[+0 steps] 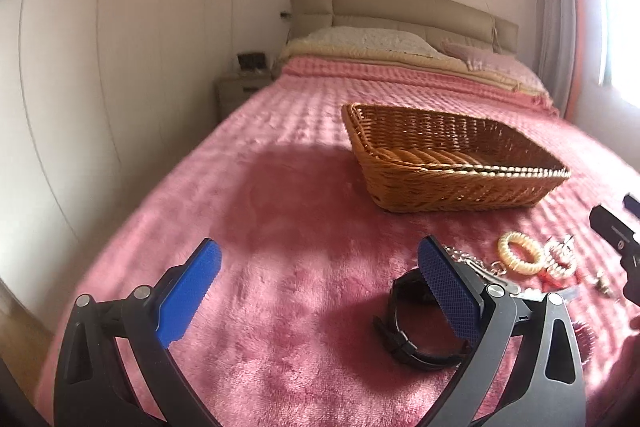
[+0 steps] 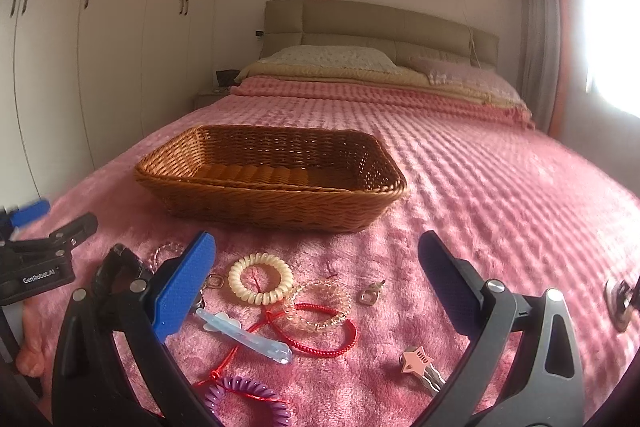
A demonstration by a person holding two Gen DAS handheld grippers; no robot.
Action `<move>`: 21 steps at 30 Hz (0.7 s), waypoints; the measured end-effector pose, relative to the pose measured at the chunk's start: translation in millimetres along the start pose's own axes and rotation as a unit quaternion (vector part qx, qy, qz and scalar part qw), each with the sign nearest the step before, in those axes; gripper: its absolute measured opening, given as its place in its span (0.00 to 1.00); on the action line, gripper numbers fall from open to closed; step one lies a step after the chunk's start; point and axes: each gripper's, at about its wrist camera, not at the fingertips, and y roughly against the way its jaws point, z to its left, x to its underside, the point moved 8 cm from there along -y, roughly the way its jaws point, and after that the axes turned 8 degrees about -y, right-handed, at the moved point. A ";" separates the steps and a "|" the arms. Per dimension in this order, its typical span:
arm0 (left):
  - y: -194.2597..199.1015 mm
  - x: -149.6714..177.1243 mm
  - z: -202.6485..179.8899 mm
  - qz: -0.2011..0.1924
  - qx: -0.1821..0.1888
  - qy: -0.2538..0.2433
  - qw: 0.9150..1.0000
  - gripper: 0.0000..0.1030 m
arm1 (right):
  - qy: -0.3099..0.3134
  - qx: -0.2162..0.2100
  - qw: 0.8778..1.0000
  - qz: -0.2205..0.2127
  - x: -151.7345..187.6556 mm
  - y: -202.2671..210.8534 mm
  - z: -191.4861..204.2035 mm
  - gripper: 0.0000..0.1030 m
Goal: Organize jewelry
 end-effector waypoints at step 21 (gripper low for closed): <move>36.9 15.8 3.1 0.032 0.080 0.026 0.996 0.66 | 0.035 -0.013 0.994 0.102 41.2 35.5 -7.8 0.40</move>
